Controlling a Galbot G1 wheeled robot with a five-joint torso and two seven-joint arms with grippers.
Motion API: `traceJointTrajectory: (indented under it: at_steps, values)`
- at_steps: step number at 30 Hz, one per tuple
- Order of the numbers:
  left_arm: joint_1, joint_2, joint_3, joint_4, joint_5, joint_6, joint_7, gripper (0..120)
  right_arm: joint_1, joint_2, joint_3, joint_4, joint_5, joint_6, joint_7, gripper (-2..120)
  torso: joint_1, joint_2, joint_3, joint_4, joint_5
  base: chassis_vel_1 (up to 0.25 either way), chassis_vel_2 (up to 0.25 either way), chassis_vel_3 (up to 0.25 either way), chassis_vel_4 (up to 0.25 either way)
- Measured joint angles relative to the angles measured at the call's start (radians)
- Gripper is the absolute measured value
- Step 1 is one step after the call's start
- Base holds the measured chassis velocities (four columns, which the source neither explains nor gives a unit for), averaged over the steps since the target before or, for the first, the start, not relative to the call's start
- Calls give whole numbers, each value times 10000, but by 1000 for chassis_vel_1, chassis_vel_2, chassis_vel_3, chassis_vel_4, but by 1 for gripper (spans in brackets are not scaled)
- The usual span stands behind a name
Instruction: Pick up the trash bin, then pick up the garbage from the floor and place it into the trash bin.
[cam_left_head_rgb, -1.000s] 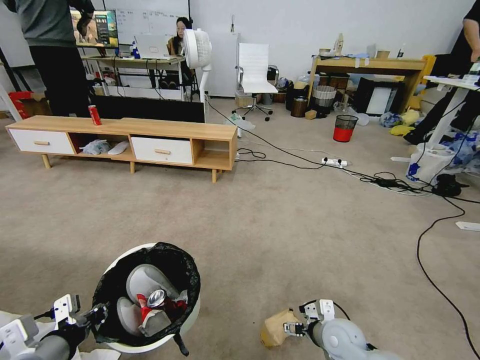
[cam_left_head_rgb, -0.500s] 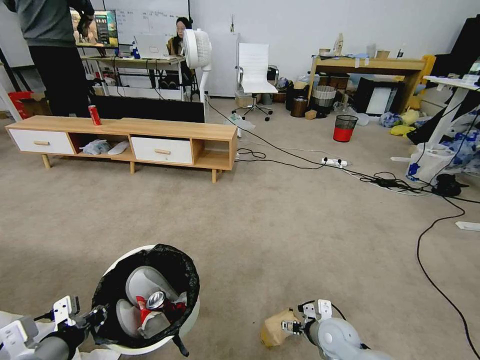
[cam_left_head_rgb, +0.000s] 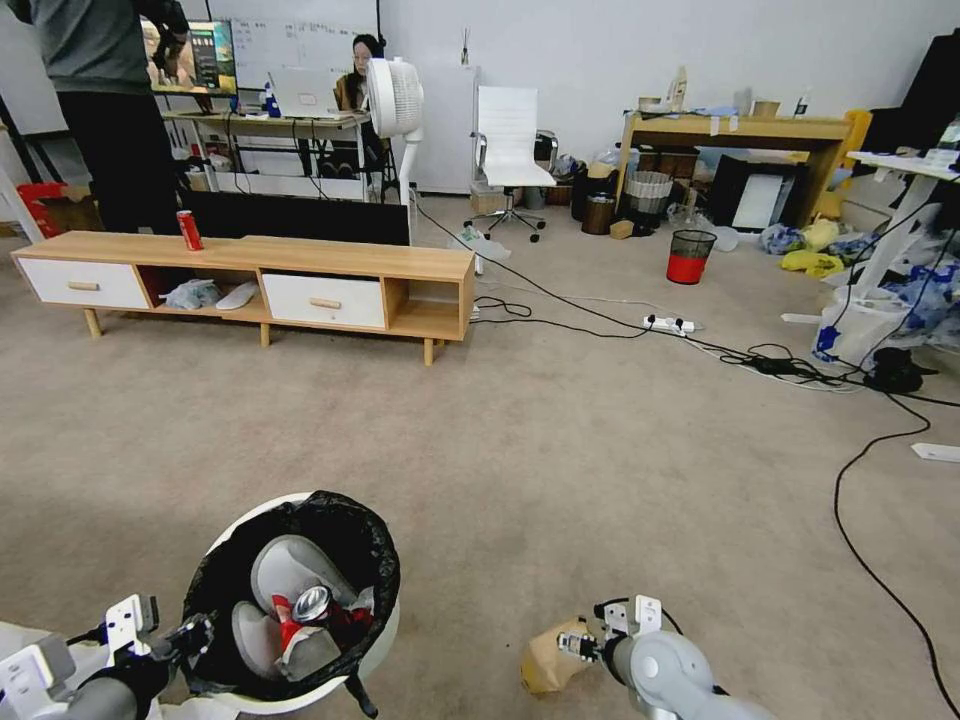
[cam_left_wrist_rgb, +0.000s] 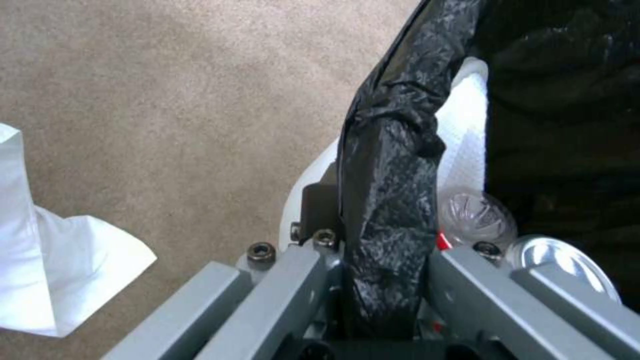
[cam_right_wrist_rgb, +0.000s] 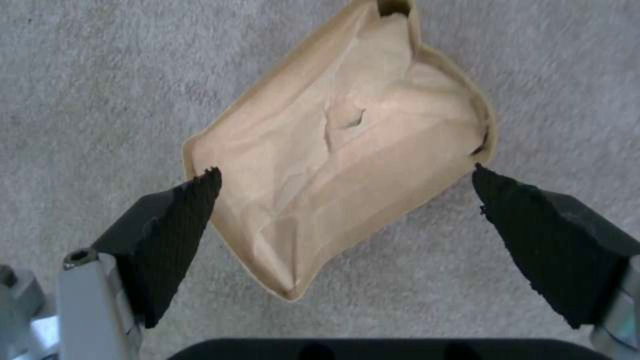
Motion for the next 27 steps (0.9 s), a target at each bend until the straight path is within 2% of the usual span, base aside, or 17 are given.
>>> traceJointTrajectory:
  at_steps: [27]
  values:
    - [23, 187, -23, 128, -66, 0, 5, 1, 238, 1220, 732, -1463, -333, 242, -579, 93, 0, 0, 0, -2, -1, 0, 0, 0, 0]
